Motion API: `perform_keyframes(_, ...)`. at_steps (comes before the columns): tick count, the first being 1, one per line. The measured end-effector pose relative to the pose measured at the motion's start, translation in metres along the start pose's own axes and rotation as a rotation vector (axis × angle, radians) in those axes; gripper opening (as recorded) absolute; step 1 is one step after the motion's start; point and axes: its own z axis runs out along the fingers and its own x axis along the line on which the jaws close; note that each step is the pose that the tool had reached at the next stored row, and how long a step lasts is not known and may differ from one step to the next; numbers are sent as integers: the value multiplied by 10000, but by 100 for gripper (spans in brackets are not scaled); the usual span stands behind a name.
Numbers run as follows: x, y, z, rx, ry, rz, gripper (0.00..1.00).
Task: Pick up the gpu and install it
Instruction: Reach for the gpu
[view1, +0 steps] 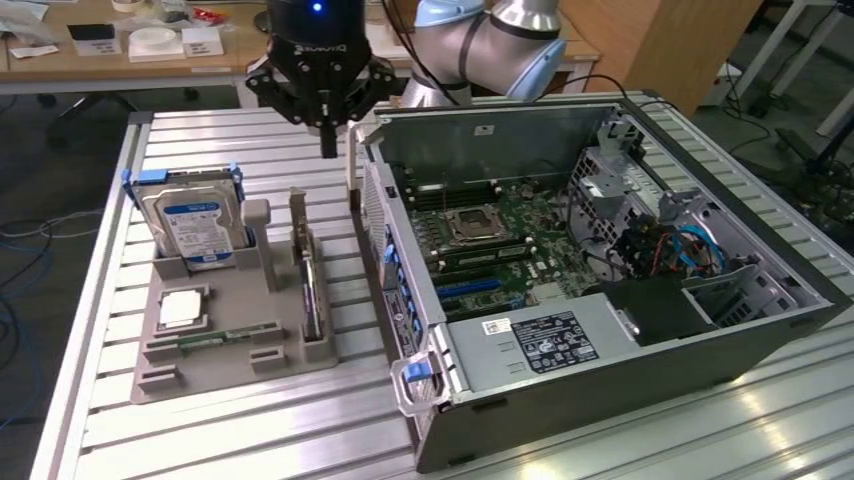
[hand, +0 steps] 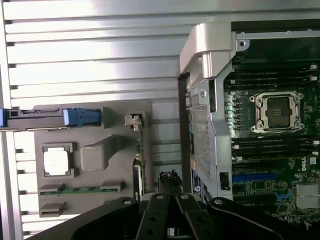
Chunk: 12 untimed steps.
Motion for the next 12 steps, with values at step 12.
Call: perform_keyframes(12, 280, -17, 6, 0, 0, 5, 11)
